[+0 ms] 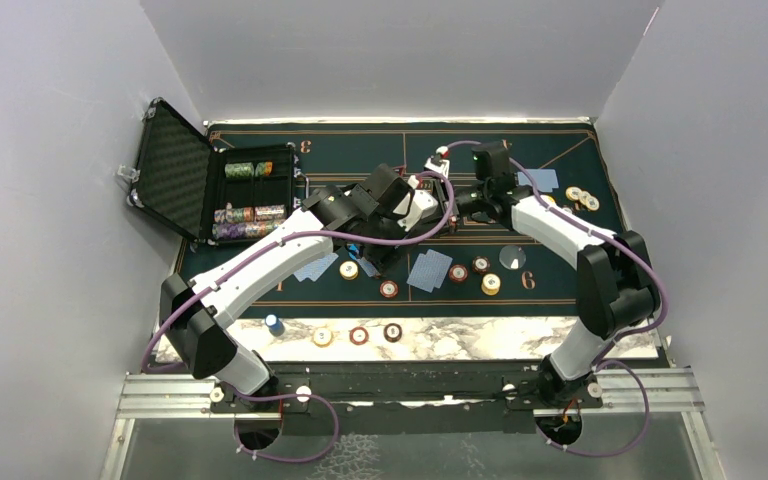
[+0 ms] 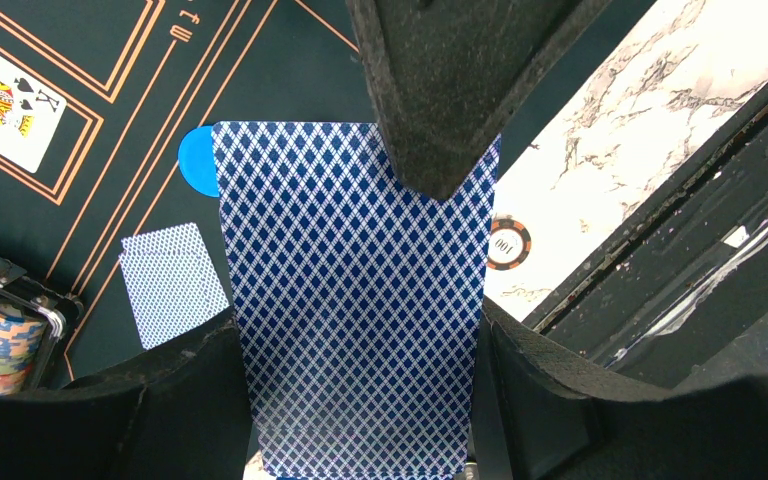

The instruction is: Distribute texas hold em gaming equipment

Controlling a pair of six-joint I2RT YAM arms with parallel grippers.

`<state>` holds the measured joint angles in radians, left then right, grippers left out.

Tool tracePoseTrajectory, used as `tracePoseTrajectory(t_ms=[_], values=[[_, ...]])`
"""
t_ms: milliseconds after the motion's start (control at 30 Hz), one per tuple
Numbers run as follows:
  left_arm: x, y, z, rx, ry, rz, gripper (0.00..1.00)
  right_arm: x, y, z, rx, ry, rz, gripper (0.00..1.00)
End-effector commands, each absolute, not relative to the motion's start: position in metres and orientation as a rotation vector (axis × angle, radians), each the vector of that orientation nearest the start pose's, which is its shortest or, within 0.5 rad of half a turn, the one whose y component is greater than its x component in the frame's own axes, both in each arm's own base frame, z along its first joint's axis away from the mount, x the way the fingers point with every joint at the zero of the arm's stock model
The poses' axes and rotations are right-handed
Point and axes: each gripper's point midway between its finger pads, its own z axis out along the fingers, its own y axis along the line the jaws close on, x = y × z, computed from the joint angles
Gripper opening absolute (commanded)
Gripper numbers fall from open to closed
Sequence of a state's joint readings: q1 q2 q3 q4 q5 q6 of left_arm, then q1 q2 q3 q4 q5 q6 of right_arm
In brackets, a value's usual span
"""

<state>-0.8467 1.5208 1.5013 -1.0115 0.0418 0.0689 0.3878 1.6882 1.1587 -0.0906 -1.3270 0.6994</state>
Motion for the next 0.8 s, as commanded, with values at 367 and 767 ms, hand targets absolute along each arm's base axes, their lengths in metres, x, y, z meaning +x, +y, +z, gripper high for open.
tracePoseTrajectory(t_ms=[367, 767], values=[[0.224, -0.262, 0.2, 1.144, 2.345, -0.332, 0.0, 0.254, 0.288, 0.242, -0.549, 2.231, 2.025, 0.01], [0.223, -0.247, 0.213, 1.0, 2.367, -0.303, 0.0, 0.356, 0.251, 0.253, -0.602, 2.096, 1.36, 0.01]])
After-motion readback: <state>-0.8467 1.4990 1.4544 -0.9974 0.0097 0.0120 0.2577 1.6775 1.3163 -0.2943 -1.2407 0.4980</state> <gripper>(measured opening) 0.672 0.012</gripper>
